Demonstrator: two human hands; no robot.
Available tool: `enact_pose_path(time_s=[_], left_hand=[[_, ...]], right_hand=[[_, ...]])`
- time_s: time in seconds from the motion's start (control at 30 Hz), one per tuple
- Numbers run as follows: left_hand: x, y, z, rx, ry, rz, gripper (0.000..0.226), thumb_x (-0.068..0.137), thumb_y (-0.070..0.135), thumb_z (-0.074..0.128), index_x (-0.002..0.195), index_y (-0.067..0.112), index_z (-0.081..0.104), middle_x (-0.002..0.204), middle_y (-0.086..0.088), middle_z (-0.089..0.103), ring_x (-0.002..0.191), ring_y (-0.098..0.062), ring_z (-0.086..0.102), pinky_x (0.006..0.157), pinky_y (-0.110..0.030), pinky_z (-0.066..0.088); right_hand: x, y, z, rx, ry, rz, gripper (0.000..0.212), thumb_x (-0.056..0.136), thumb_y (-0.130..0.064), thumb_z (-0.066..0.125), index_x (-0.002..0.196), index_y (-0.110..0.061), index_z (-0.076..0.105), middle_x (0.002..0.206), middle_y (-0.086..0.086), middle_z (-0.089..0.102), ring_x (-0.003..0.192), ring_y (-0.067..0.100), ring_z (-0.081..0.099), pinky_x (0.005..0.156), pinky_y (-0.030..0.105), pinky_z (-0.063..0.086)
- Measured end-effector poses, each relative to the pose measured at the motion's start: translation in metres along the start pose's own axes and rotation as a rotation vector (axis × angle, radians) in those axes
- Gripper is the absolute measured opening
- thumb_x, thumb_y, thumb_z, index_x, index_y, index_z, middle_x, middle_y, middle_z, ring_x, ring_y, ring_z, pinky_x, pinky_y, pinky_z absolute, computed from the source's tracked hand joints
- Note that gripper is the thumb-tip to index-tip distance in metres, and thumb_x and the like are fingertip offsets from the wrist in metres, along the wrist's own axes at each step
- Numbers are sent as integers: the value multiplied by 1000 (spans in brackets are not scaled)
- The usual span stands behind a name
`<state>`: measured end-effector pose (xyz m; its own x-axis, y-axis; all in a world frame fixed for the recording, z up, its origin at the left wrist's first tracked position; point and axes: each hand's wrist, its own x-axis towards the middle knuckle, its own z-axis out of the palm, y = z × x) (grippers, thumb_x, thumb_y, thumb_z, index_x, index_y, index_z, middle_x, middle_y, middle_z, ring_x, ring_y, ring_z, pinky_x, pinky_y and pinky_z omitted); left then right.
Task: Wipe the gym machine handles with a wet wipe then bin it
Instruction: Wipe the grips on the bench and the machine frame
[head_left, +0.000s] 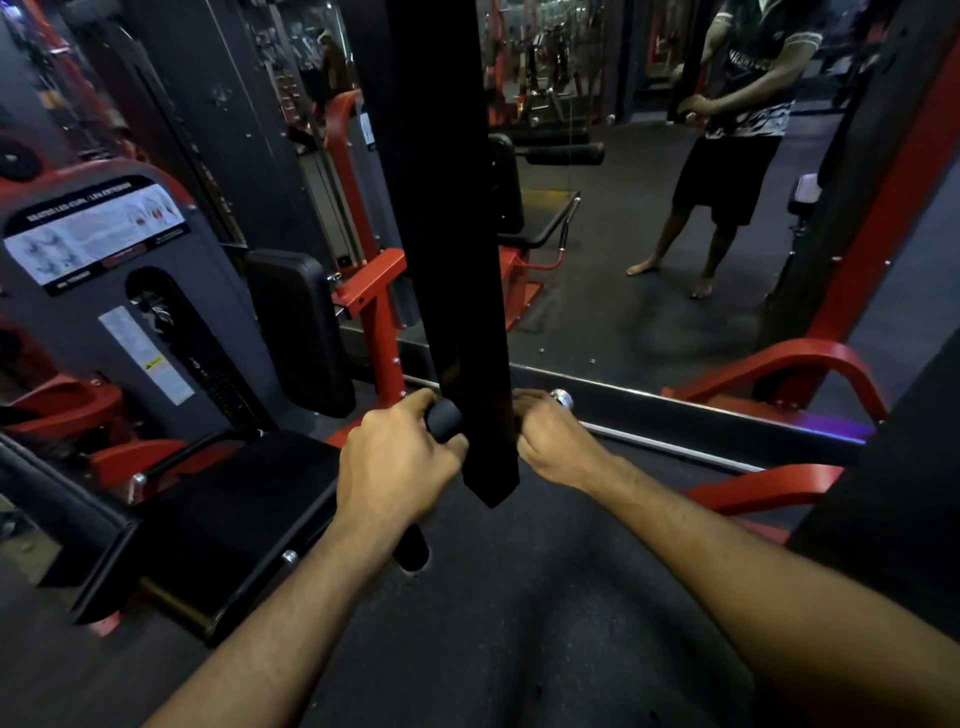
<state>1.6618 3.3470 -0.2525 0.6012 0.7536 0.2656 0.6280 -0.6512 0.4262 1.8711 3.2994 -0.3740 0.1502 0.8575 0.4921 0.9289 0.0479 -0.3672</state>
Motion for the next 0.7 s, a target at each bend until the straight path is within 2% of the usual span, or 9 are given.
enact_pose_path(time_s=[0.07,0.17,0.27,0.3,0.33,0.4,0.43,0.57,0.7], left_hand=[[0,1,0,-6,3,9,23,82,39,73,102,30,66,71,13,55,62,-8,52,55,-24,36],[-1,1,2,-25,-15,2,21,81,39,73,98,32,64,69,13,55,60,-7,47,55,-26,38],[2,-1,3,-25,-21,-1,20,81,39,73,96,30,63,73,9,61,72,-21,61,63,-31,46],[3,-2,4,-22,-19,-2,22,81,40,73,97,29,64,76,6,64,77,-25,65,64,-32,48],[4,-2,4,-18,-14,-1,24,80,41,73,99,29,64,79,3,67,81,-28,67,66,-34,51],[6,-3,5,-12,-5,-2,28,80,42,74,103,28,66,82,1,69,84,-31,69,70,-37,55],[6,-4,5,-13,-2,-2,29,80,42,74,104,28,67,83,1,69,85,-32,69,71,-38,56],[5,-2,5,-18,-11,-3,32,79,42,75,107,29,67,86,-2,71,86,-34,70,73,-42,58],[4,-2,5,1,-8,-16,30,78,42,73,104,29,66,88,-5,71,88,-37,68,71,-40,56]], right_hand=[[-4,-3,0,89,40,67,10,75,-9,43,72,-13,52,72,6,63,70,23,59,76,43,50],[-6,-14,1,204,437,379,32,95,-24,38,80,-13,65,69,7,68,62,18,59,68,33,48],[-9,-11,-4,771,1049,829,42,107,-21,37,71,-17,60,55,-2,63,54,12,57,62,28,46],[-16,-3,-4,985,1206,991,42,108,-21,36,72,-17,56,53,-2,61,52,13,57,61,30,46],[-25,3,1,1223,1256,1163,39,108,-20,34,74,-15,54,57,0,59,51,15,56,60,31,44],[-39,1,18,1595,1091,1445,37,107,-25,31,80,-14,54,70,8,57,60,21,55,66,34,46],[-37,-4,25,1695,1000,1489,41,108,-32,31,81,-12,54,73,10,58,64,23,55,70,36,46],[10,-19,11,1913,1023,1395,60,99,-62,37,80,-7,56,71,14,63,70,28,61,81,41,52],[27,-37,-2,1940,1021,1387,61,99,-65,35,73,-12,52,60,6,55,51,21,54,57,26,48]])
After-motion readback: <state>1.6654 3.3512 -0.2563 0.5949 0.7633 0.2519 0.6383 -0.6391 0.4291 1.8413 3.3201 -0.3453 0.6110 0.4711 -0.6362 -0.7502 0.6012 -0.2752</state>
